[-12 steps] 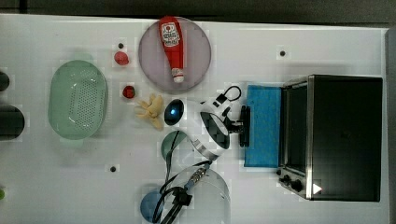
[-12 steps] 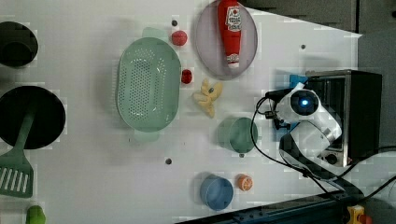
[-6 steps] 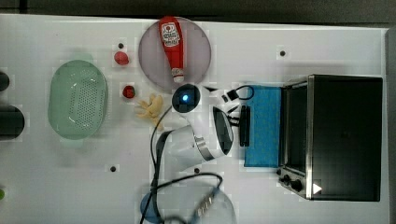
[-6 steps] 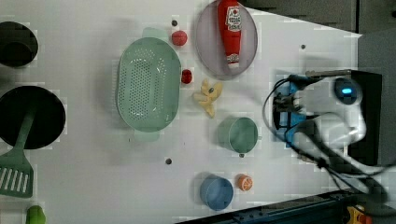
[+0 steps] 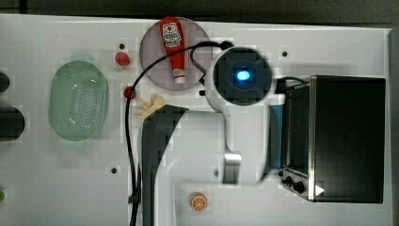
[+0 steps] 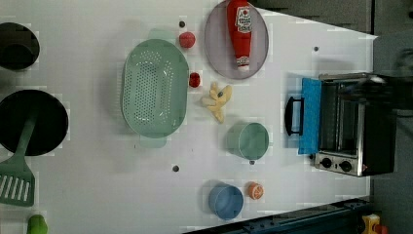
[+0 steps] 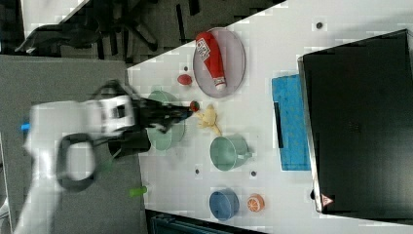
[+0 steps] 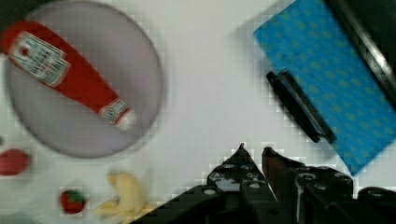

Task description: Flap open oven.

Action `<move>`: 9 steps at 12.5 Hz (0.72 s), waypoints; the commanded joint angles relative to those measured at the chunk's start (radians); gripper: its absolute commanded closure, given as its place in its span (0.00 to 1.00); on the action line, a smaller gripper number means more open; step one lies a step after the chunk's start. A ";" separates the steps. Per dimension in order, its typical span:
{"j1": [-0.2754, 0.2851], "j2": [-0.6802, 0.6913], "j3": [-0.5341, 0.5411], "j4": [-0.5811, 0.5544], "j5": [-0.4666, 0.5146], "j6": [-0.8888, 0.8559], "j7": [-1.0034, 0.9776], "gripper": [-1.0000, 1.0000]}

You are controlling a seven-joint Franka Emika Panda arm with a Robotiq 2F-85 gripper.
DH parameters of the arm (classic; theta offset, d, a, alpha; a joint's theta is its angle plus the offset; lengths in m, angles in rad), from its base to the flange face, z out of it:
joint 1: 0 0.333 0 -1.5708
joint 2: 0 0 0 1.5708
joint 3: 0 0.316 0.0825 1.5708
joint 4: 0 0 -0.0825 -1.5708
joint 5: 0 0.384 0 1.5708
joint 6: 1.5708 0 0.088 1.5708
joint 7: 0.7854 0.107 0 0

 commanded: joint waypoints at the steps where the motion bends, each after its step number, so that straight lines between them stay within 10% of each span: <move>1: -0.011 -0.054 0.000 0.122 0.013 -0.215 0.082 0.82; 9: -0.012 -0.080 -0.007 0.260 0.017 -0.443 0.089 0.82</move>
